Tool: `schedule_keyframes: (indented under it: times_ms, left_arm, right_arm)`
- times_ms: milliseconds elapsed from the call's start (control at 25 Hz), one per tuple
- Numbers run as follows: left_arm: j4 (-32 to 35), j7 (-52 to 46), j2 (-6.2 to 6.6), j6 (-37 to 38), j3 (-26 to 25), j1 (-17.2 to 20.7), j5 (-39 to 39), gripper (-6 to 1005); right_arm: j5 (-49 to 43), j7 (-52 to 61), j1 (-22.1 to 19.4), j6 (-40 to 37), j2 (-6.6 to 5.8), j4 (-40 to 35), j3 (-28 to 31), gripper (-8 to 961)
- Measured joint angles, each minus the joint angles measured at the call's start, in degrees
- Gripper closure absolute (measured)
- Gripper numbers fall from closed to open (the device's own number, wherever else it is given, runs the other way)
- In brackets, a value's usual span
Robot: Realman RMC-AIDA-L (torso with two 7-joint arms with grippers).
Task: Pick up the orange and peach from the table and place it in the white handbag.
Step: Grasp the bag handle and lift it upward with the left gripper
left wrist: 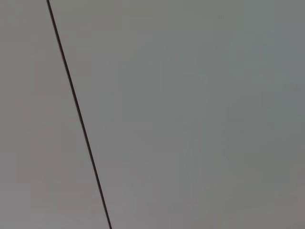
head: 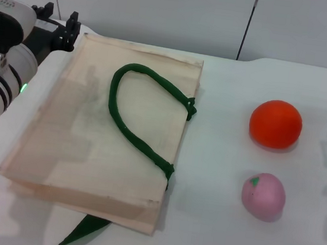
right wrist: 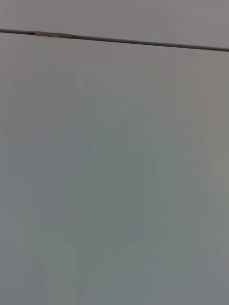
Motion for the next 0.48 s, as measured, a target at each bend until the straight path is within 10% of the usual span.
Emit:
schedule_keyframes:
  times_ms: [480]
  left_arm:
    - [-0.1,-0.1,-0.05,0.1,-0.1,-0.1,0.0,528]
  right_arm:
    - [0.0,0.0,0.1,0.0,0.00,0.1,0.0,105]
